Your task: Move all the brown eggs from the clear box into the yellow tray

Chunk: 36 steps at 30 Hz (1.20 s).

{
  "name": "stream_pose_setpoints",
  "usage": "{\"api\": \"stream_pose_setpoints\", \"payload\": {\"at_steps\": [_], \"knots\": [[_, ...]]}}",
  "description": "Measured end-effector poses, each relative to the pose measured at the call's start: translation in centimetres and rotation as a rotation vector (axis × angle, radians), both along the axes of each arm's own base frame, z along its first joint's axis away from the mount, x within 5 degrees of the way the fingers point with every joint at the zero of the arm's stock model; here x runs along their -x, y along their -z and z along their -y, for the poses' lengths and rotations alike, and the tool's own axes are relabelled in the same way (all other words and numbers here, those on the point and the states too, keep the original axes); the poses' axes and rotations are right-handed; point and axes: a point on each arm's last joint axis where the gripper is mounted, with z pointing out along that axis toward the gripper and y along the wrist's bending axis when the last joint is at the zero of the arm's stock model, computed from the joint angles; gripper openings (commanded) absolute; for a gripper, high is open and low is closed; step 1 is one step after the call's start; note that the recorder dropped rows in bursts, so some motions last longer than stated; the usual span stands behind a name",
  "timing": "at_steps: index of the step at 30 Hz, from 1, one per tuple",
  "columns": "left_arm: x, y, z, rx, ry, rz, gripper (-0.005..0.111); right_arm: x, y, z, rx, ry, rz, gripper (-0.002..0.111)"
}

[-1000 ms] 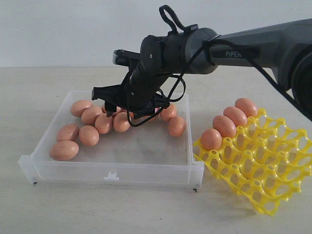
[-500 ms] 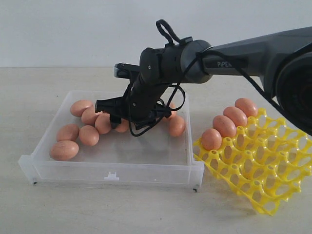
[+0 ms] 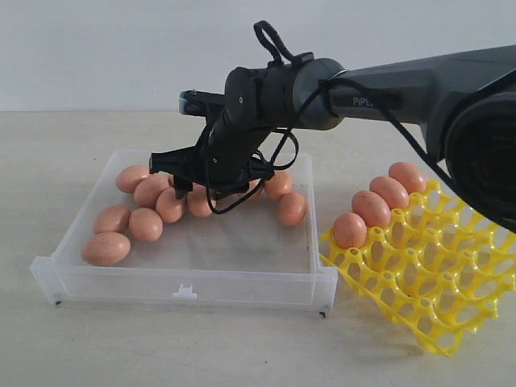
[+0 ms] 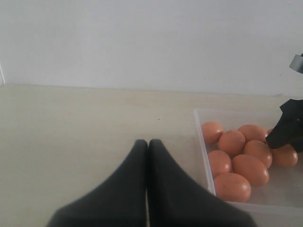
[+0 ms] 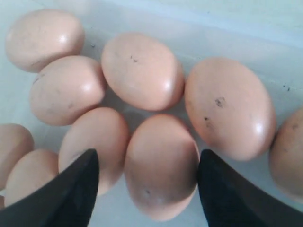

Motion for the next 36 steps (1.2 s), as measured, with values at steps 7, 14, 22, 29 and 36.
{"api": "stream_pose_setpoints", "payload": {"at_steps": [7, 14, 22, 29, 36], "knots": [[0.0, 0.0, 0.0, 0.000, 0.000, 0.000, -0.004, 0.1, 0.3, 0.1, 0.037, -0.036, -0.013, 0.058], [0.0, 0.0, 0.0, 0.000, 0.000, 0.000, -0.004, 0.2, 0.5, 0.4, 0.108, -0.107, 0.001, 0.058], [0.0, 0.0, 0.0, 0.000, 0.000, 0.000, -0.004, 0.2, 0.5, 0.4, 0.125, -0.149, 0.032, 0.058], [0.0, 0.0, 0.0, 0.000, 0.000, 0.000, -0.004, 0.1, 0.5, 0.4, 0.123, -0.154, 0.044, 0.058], [0.0, 0.0, 0.0, 0.000, 0.000, 0.000, -0.004, 0.0, 2.1, 0.3, 0.151, -0.192, 0.037, 0.058]]}}
